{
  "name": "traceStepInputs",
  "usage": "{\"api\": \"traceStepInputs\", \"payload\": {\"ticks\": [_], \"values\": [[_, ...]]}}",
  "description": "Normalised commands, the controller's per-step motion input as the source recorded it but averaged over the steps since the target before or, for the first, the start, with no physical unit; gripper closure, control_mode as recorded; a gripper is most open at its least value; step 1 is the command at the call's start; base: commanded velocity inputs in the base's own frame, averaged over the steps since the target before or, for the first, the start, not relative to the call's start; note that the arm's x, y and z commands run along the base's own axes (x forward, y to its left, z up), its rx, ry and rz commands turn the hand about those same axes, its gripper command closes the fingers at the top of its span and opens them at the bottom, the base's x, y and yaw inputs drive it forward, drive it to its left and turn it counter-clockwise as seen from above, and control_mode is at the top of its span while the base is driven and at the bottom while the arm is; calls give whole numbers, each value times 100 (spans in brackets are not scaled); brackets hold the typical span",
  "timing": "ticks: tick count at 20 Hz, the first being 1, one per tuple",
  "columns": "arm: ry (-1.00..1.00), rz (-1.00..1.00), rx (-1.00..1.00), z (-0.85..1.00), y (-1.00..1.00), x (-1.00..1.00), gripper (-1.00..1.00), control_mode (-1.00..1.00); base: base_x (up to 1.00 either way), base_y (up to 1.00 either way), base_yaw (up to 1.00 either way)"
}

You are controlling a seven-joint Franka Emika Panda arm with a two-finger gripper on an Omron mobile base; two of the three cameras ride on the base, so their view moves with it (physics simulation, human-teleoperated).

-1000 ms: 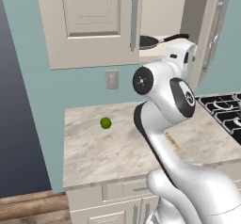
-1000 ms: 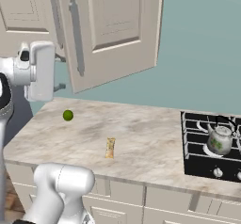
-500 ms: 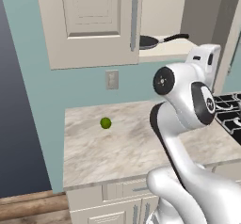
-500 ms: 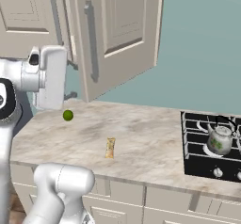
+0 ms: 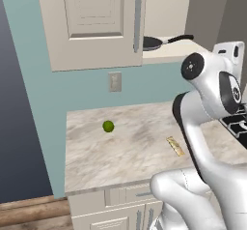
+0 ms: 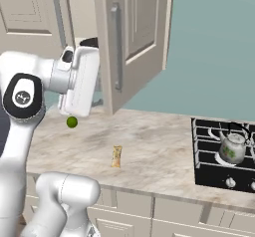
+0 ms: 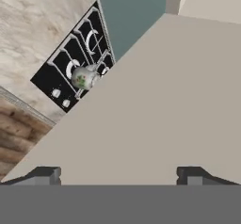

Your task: Pick the pan from the cabinet and place it on the stove. Then turn on the stove burner for the pan.

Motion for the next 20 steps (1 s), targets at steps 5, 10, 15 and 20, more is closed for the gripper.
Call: {"api": "traceStepInputs", "payload": {"ticks": [5, 10, 15, 20], "values": [[7, -3, 0, 0, -67, -5, -100, -100, 0, 0, 0], [1, -2, 0, 0, -53, -10, -100, -100, 0, 0, 0], [-8, 0, 0, -3, -20, -14, -100, -100, 0, 0, 0], [-18, 0, 1, 0, 4, -15, -100, -100, 0, 0, 0]]}}
